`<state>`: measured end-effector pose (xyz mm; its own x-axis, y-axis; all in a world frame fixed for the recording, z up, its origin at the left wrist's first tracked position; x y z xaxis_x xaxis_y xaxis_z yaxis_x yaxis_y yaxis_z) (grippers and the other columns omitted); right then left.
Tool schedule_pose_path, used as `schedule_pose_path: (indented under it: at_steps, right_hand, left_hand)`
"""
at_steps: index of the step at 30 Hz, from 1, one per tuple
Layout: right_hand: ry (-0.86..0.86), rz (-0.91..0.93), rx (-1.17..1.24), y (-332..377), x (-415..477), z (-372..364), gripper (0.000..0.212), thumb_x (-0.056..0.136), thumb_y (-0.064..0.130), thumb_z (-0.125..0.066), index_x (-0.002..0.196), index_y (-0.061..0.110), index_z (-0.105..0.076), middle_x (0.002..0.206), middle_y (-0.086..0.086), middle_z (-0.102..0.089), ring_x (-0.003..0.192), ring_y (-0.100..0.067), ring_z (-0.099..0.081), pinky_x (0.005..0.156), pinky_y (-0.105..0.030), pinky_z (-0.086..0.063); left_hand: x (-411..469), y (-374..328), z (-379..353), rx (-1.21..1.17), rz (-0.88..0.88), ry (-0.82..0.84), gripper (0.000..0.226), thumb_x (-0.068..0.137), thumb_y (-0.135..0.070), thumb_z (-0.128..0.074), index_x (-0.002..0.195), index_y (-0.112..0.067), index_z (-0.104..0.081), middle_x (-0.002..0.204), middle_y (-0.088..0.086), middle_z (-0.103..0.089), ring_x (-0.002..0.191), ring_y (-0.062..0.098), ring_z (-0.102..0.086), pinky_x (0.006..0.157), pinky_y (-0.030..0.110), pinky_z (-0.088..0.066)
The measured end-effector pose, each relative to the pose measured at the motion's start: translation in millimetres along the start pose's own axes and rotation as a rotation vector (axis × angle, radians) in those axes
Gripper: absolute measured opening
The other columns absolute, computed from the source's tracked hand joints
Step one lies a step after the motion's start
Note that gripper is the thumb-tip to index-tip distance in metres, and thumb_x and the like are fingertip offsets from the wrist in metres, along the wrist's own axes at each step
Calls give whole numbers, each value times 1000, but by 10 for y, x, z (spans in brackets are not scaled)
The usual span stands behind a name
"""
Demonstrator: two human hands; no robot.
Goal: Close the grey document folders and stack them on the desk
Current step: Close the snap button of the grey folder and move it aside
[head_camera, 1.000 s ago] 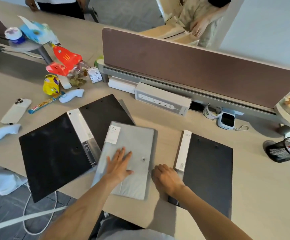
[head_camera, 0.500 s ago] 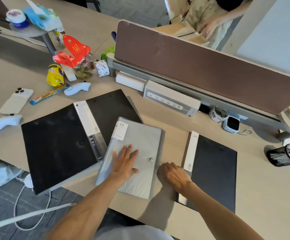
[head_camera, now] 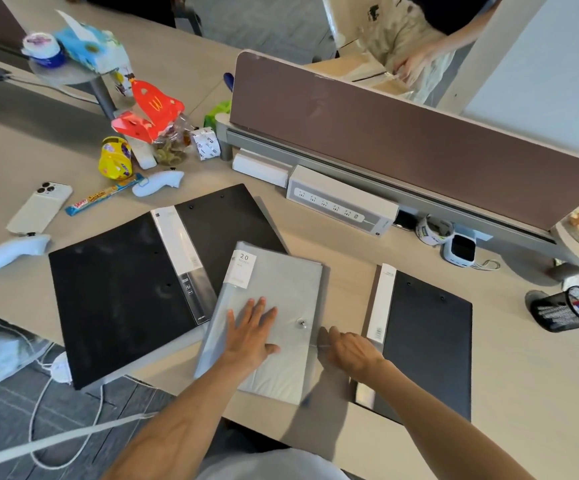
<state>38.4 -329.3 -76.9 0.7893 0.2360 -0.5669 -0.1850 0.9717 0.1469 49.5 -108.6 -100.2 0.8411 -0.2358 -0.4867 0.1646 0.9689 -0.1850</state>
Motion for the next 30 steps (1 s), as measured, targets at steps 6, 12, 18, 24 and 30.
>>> schedule_pose_path:
  at_steps: [6, 12, 18, 24, 30]
  right_hand:
    - [-49, -127, 343, 44, -7, 88, 15, 90, 27, -33, 76, 23, -33, 78, -5, -50, 63, -33, -43, 66, -41, -46]
    - [14, 69, 43, 7, -90, -21, 26, 88, 40, -48, 109, 26, -55, 116, -4, -60, 104, -30, -60, 76, -37, -49]
    - [65, 42, 159, 24, -74, 17, 26, 93, 31, -42, 111, 29, -60, 122, -2, -64, 108, -30, -60, 84, -36, -48]
    - [93, -58, 309, -152, -81, 292, 21, 91, 21, -48, 73, 22, -57, 102, -15, -69, 96, -32, -63, 81, -35, -48]
    - [68, -62, 200, -432, -236, 489, 26, 93, 25, -46, 104, 11, -64, 109, -11, -65, 101, -31, -59, 82, -36, -46]
  left_hand:
    - [-4, -24, 24, 17, -2, 17, 83, 91, -52, -52, 154, -27, -4, 164, 3, 10, 150, 27, 11, 116, 62, -1]
    - [14, -36, 27, 10, 15, 21, 83, 90, -53, -53, 153, -27, -6, 164, 2, 9, 151, 26, 10, 116, 62, -2]
    - [25, -27, 15, 18, 15, 34, 82, 90, -53, -52, 153, -27, -6, 164, 2, 9, 151, 26, 10, 116, 62, -2]
    - [-3, -81, 43, 4, 17, 47, 82, 93, -42, -55, 152, -35, 0, 163, 4, 11, 150, 28, 11, 115, 64, -3]
    - [7, -56, 14, 7, 27, 75, 75, 95, -42, -51, 152, -41, -2, 162, 3, 16, 149, 28, 16, 116, 64, 0]
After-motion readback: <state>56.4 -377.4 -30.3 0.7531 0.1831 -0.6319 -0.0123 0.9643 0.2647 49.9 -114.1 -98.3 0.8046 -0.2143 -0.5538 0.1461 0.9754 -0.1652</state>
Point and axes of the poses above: each hand's wrist, its own x-axis towards the middle knuckle, its own z-axis out of the back of the hand, y = z × x, the point moved 2 cm from there along x, towards the middle knuckle
